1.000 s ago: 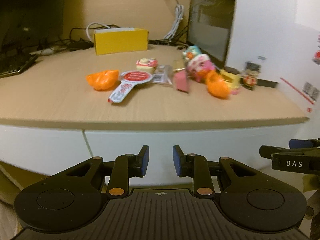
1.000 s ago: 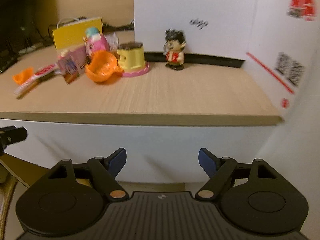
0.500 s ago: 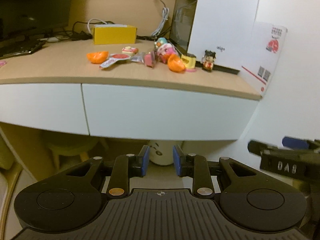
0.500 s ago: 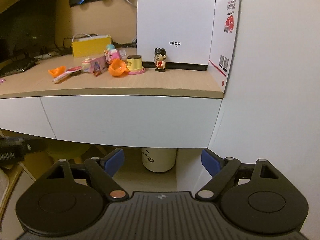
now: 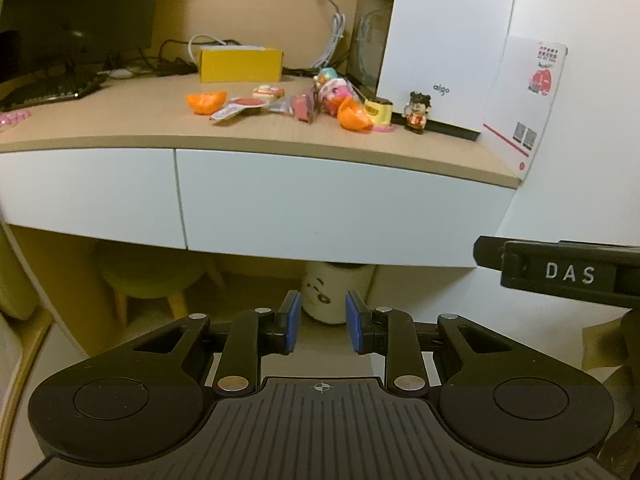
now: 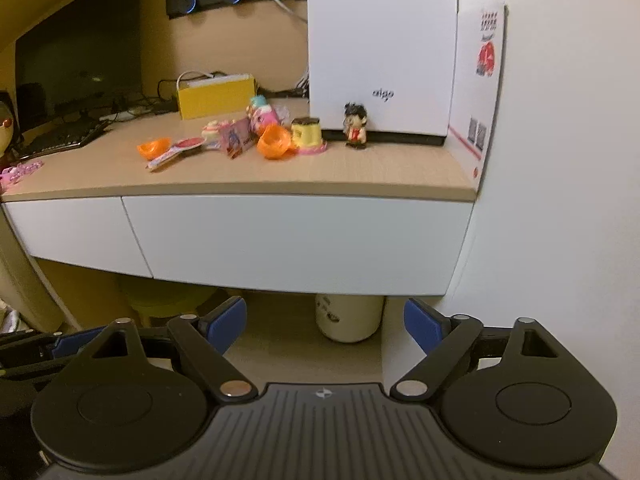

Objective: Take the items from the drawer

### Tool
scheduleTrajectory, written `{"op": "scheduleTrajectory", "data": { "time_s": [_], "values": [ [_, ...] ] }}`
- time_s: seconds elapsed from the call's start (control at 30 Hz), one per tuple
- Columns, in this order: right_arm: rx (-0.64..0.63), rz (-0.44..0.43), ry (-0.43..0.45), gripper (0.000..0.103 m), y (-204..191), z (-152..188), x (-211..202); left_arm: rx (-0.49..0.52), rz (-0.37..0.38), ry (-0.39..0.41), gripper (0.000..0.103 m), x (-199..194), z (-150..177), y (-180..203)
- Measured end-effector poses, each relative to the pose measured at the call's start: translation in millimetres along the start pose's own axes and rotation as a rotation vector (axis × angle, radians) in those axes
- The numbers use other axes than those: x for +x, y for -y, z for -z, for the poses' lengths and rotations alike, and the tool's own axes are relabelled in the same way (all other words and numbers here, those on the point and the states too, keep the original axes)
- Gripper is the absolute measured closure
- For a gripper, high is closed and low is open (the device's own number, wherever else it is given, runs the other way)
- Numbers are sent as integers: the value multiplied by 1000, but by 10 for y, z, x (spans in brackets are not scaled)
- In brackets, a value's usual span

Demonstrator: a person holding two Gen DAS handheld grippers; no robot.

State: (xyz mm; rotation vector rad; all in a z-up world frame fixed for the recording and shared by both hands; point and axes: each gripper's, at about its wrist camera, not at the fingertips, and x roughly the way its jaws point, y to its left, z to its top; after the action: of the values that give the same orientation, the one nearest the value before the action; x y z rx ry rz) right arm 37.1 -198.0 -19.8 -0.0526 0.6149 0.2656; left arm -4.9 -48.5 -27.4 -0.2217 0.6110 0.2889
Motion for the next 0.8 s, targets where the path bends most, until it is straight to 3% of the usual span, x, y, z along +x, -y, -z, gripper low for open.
{"op": "scheduleTrajectory", "data": {
  "time_s": [0.5, 0.8],
  "values": [
    [15, 23, -54, 14, 61, 177, 139, 43, 62, -5, 76, 81, -125, 159],
    [33, 11, -59, 14, 40, 184, 136, 65, 40, -8, 77, 63, -148, 134]
  ]
}}
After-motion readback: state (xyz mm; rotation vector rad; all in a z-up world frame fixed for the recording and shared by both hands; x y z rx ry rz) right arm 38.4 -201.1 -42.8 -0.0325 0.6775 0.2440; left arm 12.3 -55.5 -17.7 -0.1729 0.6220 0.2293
